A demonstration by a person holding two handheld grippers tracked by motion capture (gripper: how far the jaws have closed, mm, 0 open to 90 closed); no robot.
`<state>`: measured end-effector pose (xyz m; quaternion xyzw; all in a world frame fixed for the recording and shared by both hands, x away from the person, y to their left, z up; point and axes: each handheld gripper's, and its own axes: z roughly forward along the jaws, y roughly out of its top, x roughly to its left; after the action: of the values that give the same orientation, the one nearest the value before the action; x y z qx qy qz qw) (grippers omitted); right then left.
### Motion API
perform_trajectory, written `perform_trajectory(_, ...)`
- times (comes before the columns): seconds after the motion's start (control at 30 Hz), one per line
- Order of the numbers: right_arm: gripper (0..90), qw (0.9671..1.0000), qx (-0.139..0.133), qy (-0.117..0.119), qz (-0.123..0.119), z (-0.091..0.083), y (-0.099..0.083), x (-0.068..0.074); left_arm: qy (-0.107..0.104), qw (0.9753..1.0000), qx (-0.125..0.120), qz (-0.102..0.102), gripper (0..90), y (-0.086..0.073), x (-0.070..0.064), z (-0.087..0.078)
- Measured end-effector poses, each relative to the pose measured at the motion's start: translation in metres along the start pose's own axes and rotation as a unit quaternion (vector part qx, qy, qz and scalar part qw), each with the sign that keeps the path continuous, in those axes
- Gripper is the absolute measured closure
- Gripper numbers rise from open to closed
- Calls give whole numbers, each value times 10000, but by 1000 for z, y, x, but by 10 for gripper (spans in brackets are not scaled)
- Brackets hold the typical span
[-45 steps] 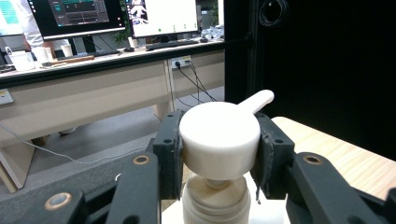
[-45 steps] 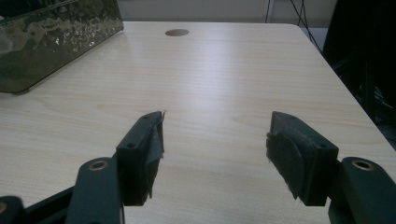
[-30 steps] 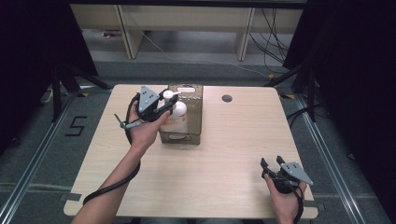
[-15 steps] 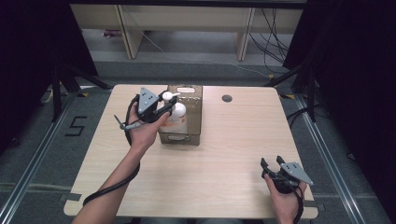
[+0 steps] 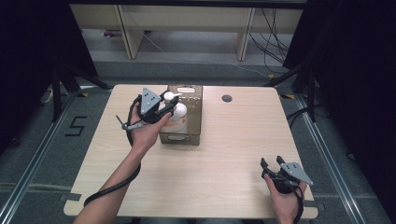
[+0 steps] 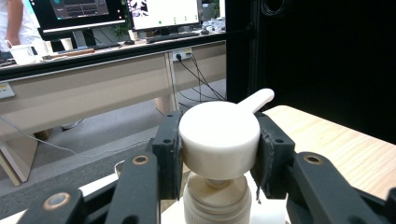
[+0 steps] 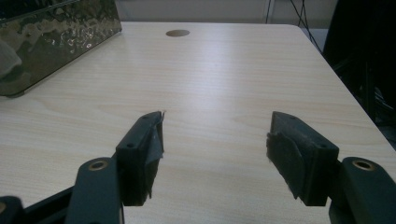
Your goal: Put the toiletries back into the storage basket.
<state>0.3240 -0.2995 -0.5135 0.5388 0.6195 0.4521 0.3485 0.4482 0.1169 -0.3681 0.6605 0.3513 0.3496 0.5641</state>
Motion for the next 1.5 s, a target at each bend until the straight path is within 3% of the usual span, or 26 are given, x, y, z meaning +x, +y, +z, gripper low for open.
perform_trajectory(0.43, 362, 10000, -7, -24, 4, 0, 0, 0, 52, 9999, -81, 66, 575, -2, 0, 0)
perform_trajectory(0.67, 360, 10000, -19, -14, 2, 0, 0, 0, 189, 9997, -121, 42, 428, -3, 5, -1)
perform_trajectory(0.77, 360, 10000, 42, 64, 8, -1, 0, 0, 182, 9997, -146, 24, 411, -3, 6, -2)
perform_trajectory(0.83, 360, 10000, -2, -13, 9, 0, 0, 0, 207, 9997, -111, 8, 398, -3, 6, -2)
perform_trajectory(1.23, 358, 10000, -25, -10, 23, 0, 0, 0, 164, 9997, -163, -73, 385, -2, 8, -11)
perform_trajectory(1.27, 358, 9998, 67, -74, 151, -2, 0, 3, 159, 9997, -164, -91, 385, -2, 8, -13)
perform_trajectory(1.33, 358, 9998, 54, -73, 150, -2, 0, 3, 147, 9997, -163, -76, 385, -2, 9, -16)
perform_trajectory(1.37, 358, 10000, 69, -11, 10, -1, 0, 0, 144, 9997, -172, -109, 385, -3, 9, -18)
perform_trajectory(1.5, 358, 10000, 26, -38, 60, -1, 0, 1, 134, 9997, -173, -121, 386, -4, 12, -24)
